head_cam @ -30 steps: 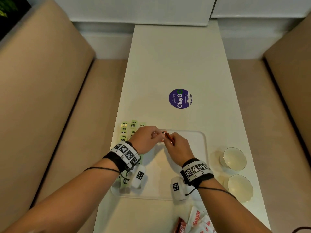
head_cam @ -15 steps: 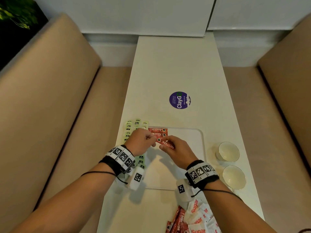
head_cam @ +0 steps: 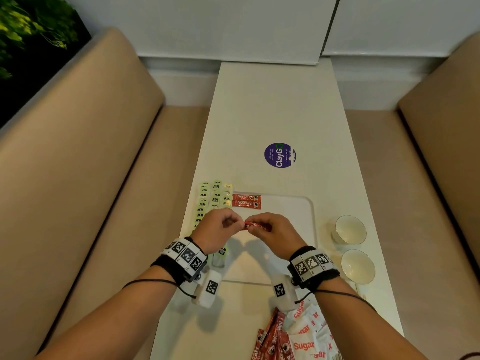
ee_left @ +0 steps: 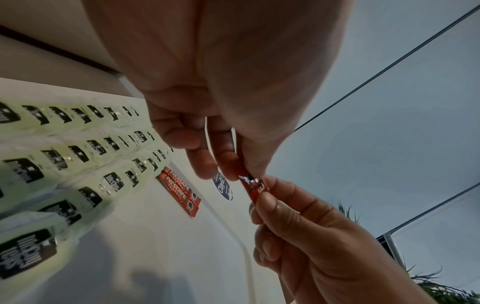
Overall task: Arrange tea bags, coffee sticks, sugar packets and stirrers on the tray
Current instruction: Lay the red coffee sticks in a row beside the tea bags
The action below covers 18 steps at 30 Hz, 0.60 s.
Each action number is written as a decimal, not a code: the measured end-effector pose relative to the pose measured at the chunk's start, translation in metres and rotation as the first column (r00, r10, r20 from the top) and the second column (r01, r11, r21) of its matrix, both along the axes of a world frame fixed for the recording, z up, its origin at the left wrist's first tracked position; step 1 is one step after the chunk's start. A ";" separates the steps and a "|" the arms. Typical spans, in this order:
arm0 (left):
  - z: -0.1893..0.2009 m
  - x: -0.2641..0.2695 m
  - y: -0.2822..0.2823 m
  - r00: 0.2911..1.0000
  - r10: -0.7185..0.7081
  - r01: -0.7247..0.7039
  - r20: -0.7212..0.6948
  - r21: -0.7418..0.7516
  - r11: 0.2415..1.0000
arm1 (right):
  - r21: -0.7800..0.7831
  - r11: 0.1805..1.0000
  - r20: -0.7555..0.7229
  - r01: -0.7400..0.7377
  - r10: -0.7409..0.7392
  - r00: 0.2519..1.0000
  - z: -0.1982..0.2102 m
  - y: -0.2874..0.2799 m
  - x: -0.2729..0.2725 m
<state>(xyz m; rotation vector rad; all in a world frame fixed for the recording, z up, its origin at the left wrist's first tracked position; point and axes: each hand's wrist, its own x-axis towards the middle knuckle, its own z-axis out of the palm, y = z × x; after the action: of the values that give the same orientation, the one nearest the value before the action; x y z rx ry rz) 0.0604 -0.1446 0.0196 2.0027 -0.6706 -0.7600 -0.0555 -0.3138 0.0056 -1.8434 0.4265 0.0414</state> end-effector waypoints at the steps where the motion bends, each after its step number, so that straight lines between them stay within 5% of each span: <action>1: 0.000 0.000 0.001 1.000 0.001 -0.001 0.007 0.004 1.000 | 0.005 1.000 0.000 0.013 -0.013 1.000 0.001 0.000 0.000; 9: 0.003 -0.006 0.004 0.999 -0.037 0.035 0.026 0.064 0.997 | 0.298 0.926 0.033 0.231 -0.252 0.967 0.014 0.000 -0.001; 15: 0.009 -0.020 0.004 0.991 -0.133 0.133 -0.003 0.109 0.985 | 0.256 0.956 0.025 0.142 -0.154 0.988 0.017 0.002 -0.006; 18: 0.011 -0.018 0.000 0.998 -0.058 0.055 0.040 0.074 0.996 | 0.252 0.966 0.024 0.060 -0.069 0.997 0.020 0.005 -0.010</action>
<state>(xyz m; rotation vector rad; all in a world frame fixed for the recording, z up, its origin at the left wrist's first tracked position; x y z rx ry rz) 0.0429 -0.1446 0.0305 2.0787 -0.7361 -0.7876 -0.0651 -0.3086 0.0256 -1.5777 0.4377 0.0201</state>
